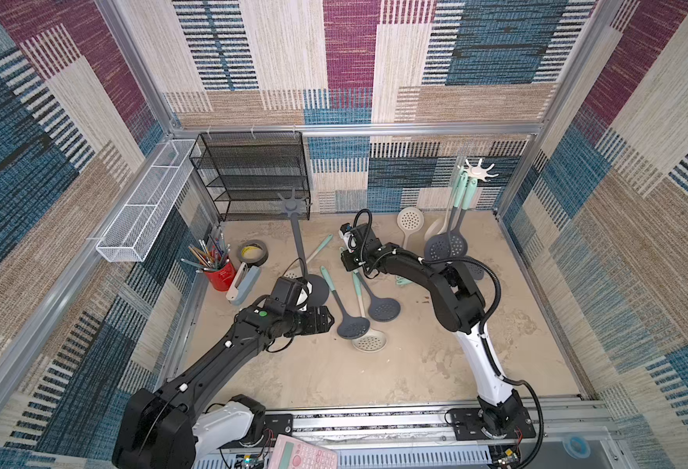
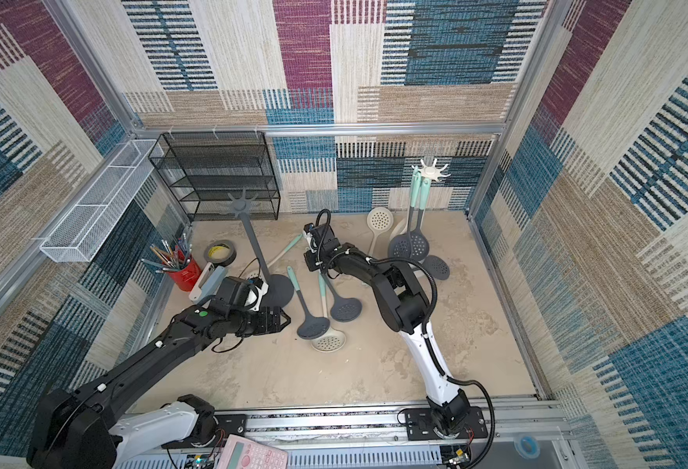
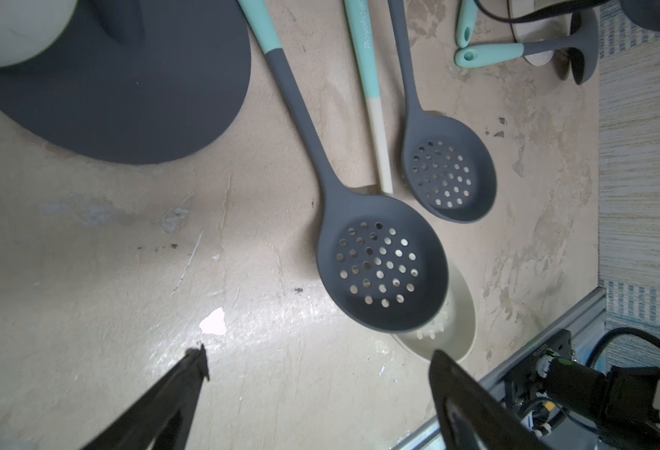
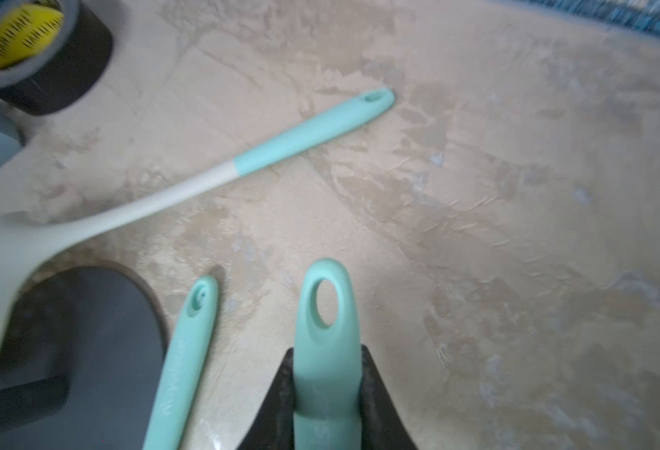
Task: Hang the skimmer on the kitchen utensil rack
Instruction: Pick up the skimmer from the center of the board.
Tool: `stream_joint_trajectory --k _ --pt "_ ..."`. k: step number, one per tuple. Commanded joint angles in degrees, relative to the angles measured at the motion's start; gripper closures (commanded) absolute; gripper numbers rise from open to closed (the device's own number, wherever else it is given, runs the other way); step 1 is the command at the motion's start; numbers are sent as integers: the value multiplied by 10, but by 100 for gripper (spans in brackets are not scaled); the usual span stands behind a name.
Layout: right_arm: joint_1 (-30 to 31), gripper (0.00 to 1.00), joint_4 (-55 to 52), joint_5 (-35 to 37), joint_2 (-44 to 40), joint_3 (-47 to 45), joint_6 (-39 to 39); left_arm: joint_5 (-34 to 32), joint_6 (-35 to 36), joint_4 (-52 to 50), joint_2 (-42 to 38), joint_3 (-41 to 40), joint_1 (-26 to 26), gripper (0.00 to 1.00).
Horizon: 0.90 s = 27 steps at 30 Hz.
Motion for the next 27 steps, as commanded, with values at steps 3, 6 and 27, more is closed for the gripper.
stream_joint_trajectory --k 3,6,27 --pt "1 84 40 -21 -74 -47 -7 39 6 39 -19 1 0 9" --pt "1 85 73 -32 -132 -106 -5 63 4 67 -28 -5 0 9" --pt "1 85 173 -78 -506 -421 41 46 12 383 -14 -13 -100 18"
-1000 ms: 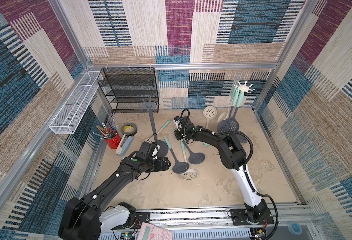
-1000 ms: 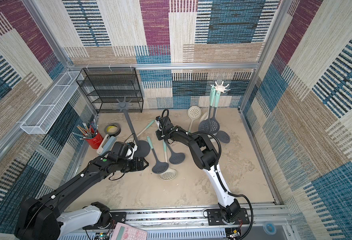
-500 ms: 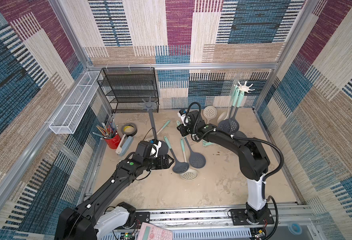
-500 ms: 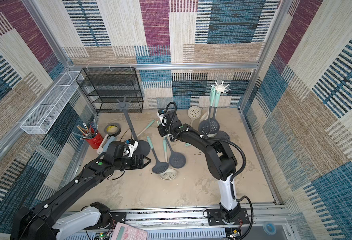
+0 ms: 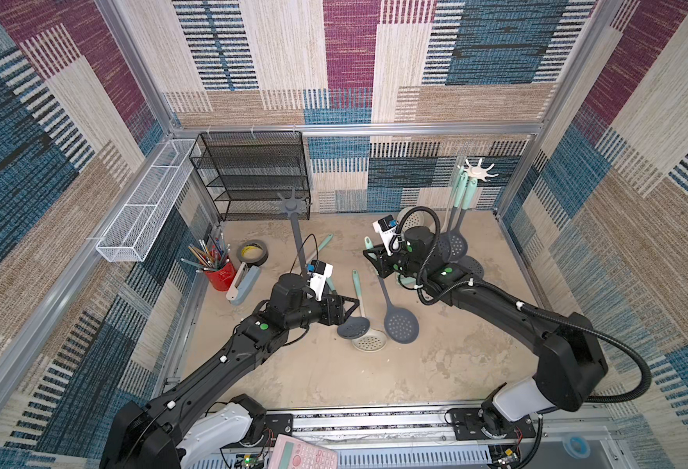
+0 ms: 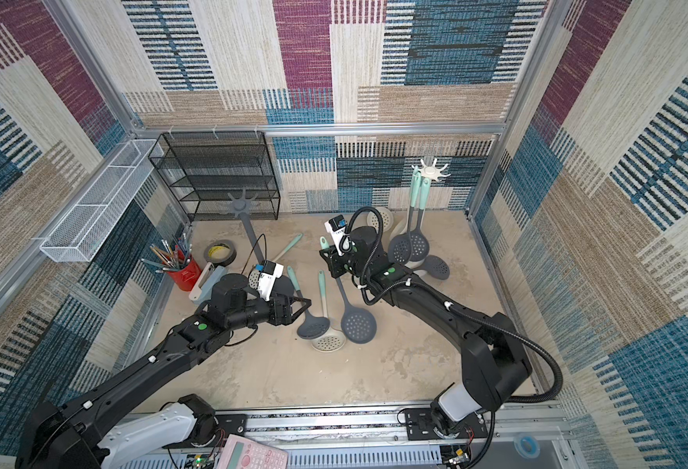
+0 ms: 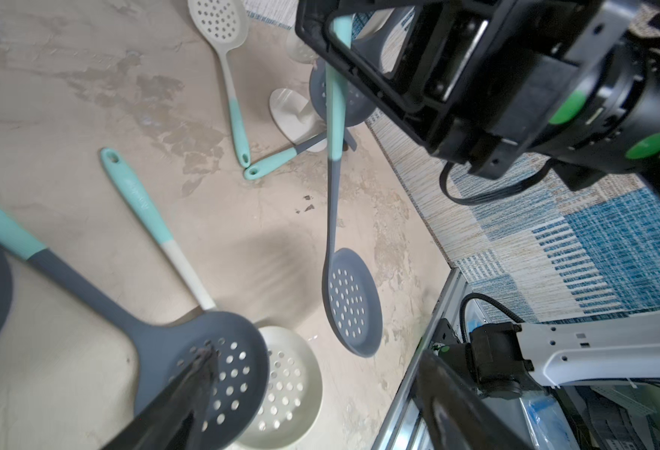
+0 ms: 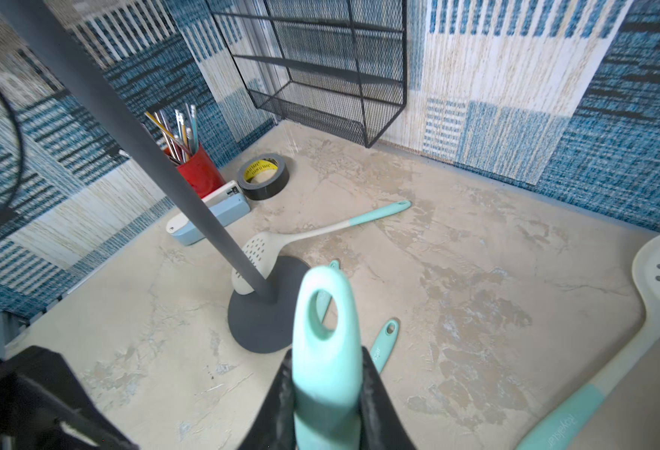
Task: Hang the skimmer on the kitchen utensil rack
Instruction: Pick up the skimmer from the center of the board.
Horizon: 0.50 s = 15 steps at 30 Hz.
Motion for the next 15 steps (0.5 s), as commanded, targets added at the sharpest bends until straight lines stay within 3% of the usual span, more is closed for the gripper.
stream_joint_trajectory --k 1,15 --pt "0 85 32 -16 -35 -17 27 -17 16 100 21 10 -18 18" --pt "0 85 33 -37 -137 -67 70 -6 53 270 140 71 -53 30"
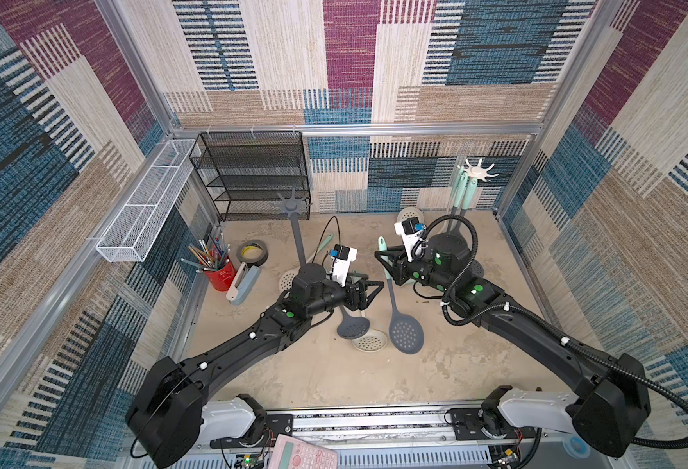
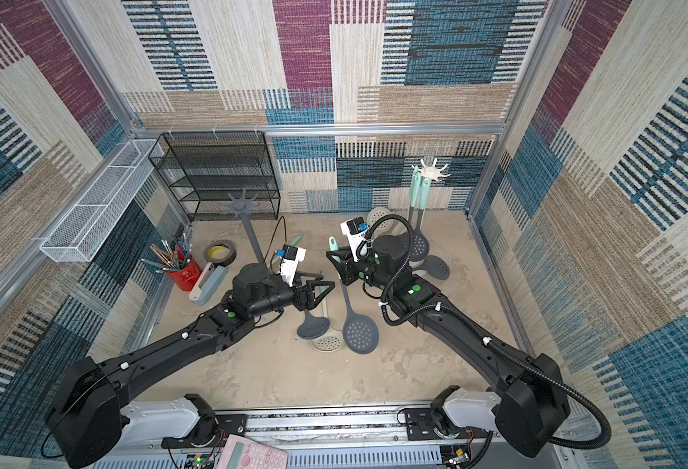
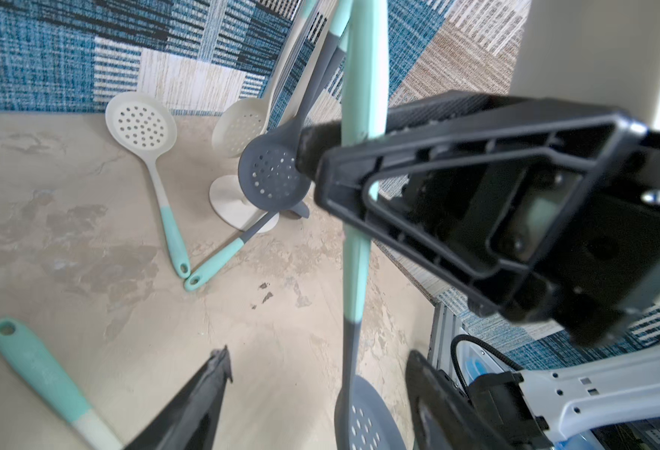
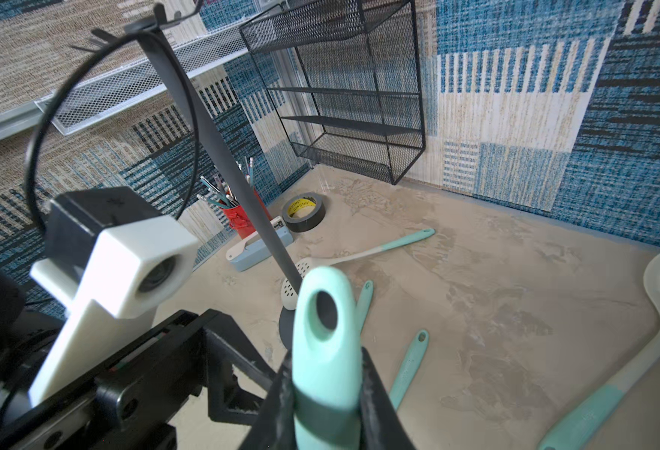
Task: Hang the skimmer on the kitchen utensil rack
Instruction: Pick up the skimmer from the center of the board.
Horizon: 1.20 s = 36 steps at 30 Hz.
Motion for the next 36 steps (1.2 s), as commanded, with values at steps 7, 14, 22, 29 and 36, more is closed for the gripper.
stream_joint_trajectory --k 7,14,22,29,36 --pt "1 84 21 7 -27 -8 24 8 15 107 59 39 -13 37" --pt "0 81 28 24 -37 -18 30 9 8 120 107 75 -25 61" --pt "0 69 23 40 -40 -18 17 20 -2 143 130 99 -25 99" --pt "1 50 12 88 -59 -18 -10 20 -7 133 135 110 -24 100" --pt "0 45 2 149 -109 -47 -23 19 -11 95 142 126 -22 100"
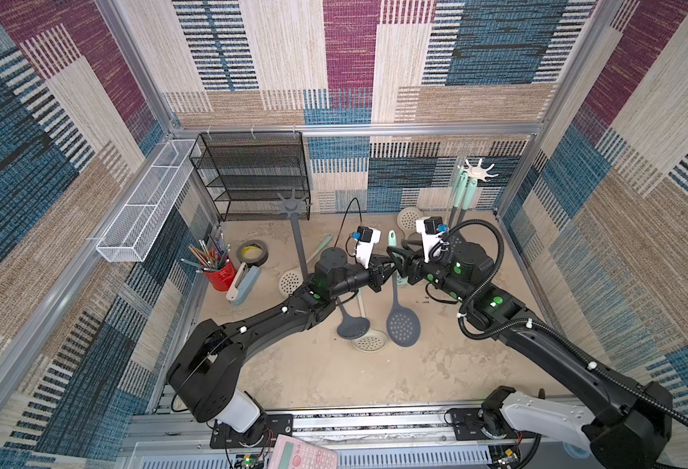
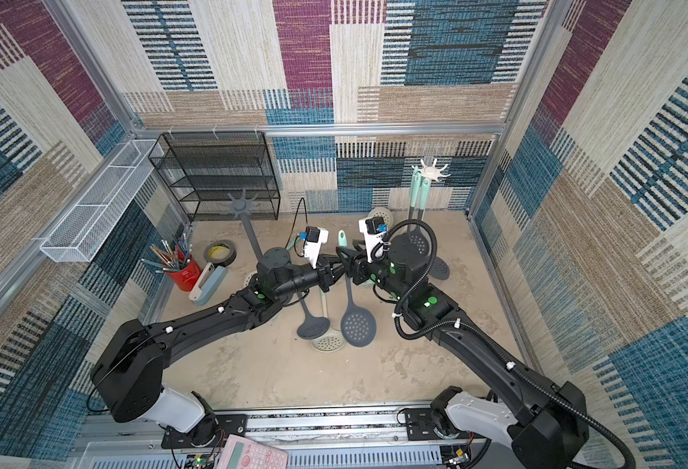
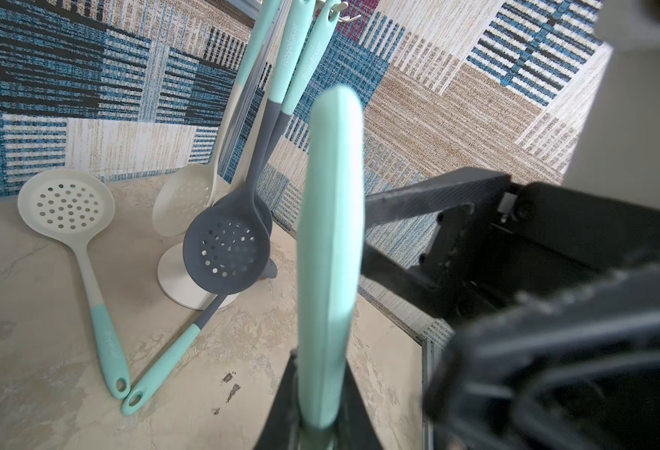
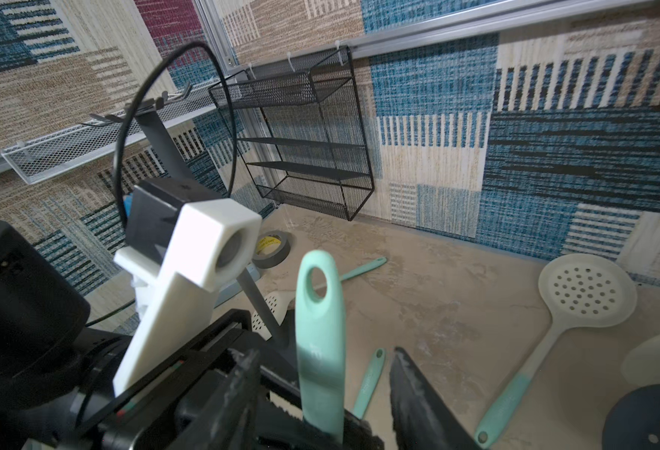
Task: Hang the skimmer on the kitchen utensil rack
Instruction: Pick up the skimmer from the center of the board.
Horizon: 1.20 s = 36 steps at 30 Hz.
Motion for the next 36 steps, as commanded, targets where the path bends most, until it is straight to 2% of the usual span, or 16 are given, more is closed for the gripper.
stream_joint_trajectory --k 1,8,15,21,31,36 --pt "0 44 -5 50 -24 -16 -13 2 -4 -8 3 12 3 100" --pt "-5 44 -22 78 -85 -71 -4 6 -38 1 11 19 19 100" --pt "-5 45 17 39 -91 -136 -8 16 -69 42 21 28 25 100" --pt "-5 46 68 -14 -61 -153 -20 22 -90 59 24 35 26 100" --pt "-5 50 103 -36 2 -135 -23 11 -115 72 25 33 26 100" --pt "-5 57 105 -32 28 -123 -22 3 -123 66 25 32 27 100"
